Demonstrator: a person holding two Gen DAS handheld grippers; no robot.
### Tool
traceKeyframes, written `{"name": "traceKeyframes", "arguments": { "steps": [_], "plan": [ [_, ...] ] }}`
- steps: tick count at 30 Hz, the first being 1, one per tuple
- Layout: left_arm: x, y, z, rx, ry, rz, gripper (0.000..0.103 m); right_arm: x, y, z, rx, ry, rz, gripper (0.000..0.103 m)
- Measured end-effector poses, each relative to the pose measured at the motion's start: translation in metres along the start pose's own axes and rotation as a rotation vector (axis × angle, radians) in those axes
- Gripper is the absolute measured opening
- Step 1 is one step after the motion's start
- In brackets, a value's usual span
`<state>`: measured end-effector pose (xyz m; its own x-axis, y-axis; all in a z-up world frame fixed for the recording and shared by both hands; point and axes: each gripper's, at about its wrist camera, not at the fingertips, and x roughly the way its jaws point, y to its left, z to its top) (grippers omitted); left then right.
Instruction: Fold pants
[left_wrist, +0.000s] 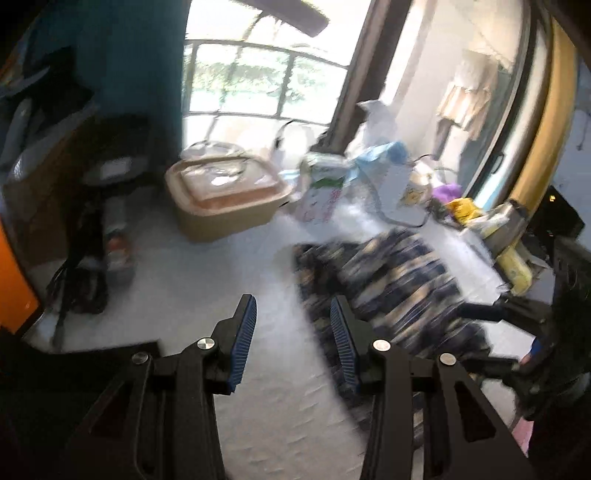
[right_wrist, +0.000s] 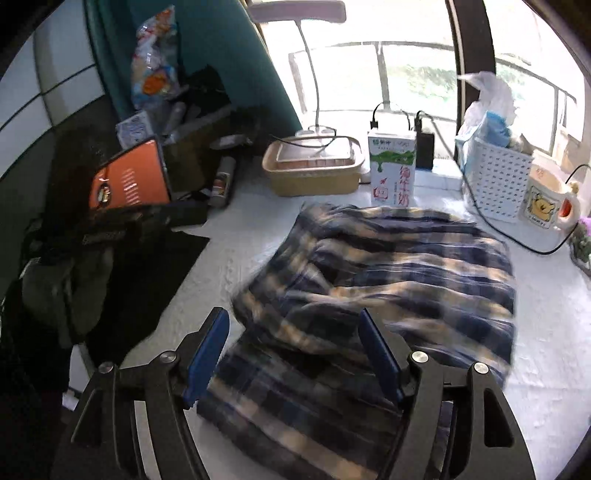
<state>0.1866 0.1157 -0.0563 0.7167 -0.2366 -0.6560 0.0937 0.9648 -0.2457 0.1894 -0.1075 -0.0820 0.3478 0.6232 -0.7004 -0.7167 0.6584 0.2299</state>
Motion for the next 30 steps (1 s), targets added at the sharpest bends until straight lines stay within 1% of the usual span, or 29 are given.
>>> {"name": "traceKeyframes", "arguments": {
  "steps": [1,2,3,5,8,9,10,11,13,15,18,20,21,22,25,26,28,29,30],
  "plan": [
    [0.002,-0.010,0.003,0.016,-0.003,-0.019,0.048,-0.006,-0.003,-0.004,-0.007,-0.005,-0.008,0.074],
    [0.007,-0.020,0.005,0.033,0.000,-0.036,0.055,-0.010,-0.010,-0.008,-0.004,-0.009,-0.025,0.074],
    [0.011,-0.028,0.005,0.050,0.007,-0.047,0.058,-0.013,-0.017,-0.012,0.007,-0.009,-0.036,0.074],
    [0.030,-0.046,0.002,0.100,0.045,-0.052,0.058,-0.012,-0.038,-0.023,0.050,0.009,-0.083,0.074],
    [0.068,-0.055,-0.009,0.107,0.122,-0.024,0.058,-0.007,-0.064,-0.040,0.078,0.059,-0.166,0.074],
    [0.077,-0.055,-0.013,0.111,0.144,0.003,0.058,-0.004,-0.069,-0.046,0.083,0.079,-0.172,0.074],
    [0.089,-0.053,-0.017,0.110,0.176,0.051,0.058,-0.002,-0.074,-0.052,0.087,0.100,-0.175,0.074],
    [0.098,-0.048,-0.021,0.094,0.201,0.082,0.058,-0.001,-0.078,-0.061,0.090,0.123,-0.180,0.074],
    [0.099,-0.039,-0.025,0.052,0.212,0.071,0.060,-0.004,-0.082,-0.072,0.083,0.141,-0.175,0.074],
    [0.093,-0.032,-0.027,0.047,0.203,0.076,0.060,-0.013,-0.087,-0.082,0.075,0.147,-0.156,0.074],
    [0.087,-0.027,-0.022,0.039,0.193,0.077,0.060,-0.028,-0.098,-0.089,0.095,0.152,-0.128,0.074],
    [0.080,-0.028,-0.016,0.044,0.176,0.079,0.060,-0.037,-0.103,-0.086,0.106,0.148,-0.120,0.074],
    [0.079,-0.029,-0.011,0.053,0.160,0.089,0.060,-0.044,-0.105,-0.081,0.110,0.129,-0.114,0.074],
    [0.077,-0.031,-0.004,0.064,0.144,0.094,0.060,-0.051,-0.106,-0.074,0.109,0.098,-0.109,0.074],
    [0.078,-0.033,0.009,0.073,0.120,0.066,0.060,-0.063,-0.106,-0.055,0.092,0.002,-0.109,0.074],
    [0.079,-0.033,0.014,0.079,0.117,0.064,0.060,-0.064,-0.104,-0.047,0.082,-0.029,-0.118,0.074],
    [0.089,-0.034,0.020,0.103,0.120,0.077,0.060,-0.056,-0.104,-0.035,0.066,-0.063,-0.163,0.073],
    [0.096,-0.034,0.021,0.106,0.130,0.079,0.060,-0.046,-0.106,-0.031,0.053,-0.065,-0.189,0.066],
    [0.104,-0.032,0.023,0.102,0.149,0.081,0.060,-0.036,-0.107,-0.029,0.049,-0.050,-0.209,0.052]
  ]
}}
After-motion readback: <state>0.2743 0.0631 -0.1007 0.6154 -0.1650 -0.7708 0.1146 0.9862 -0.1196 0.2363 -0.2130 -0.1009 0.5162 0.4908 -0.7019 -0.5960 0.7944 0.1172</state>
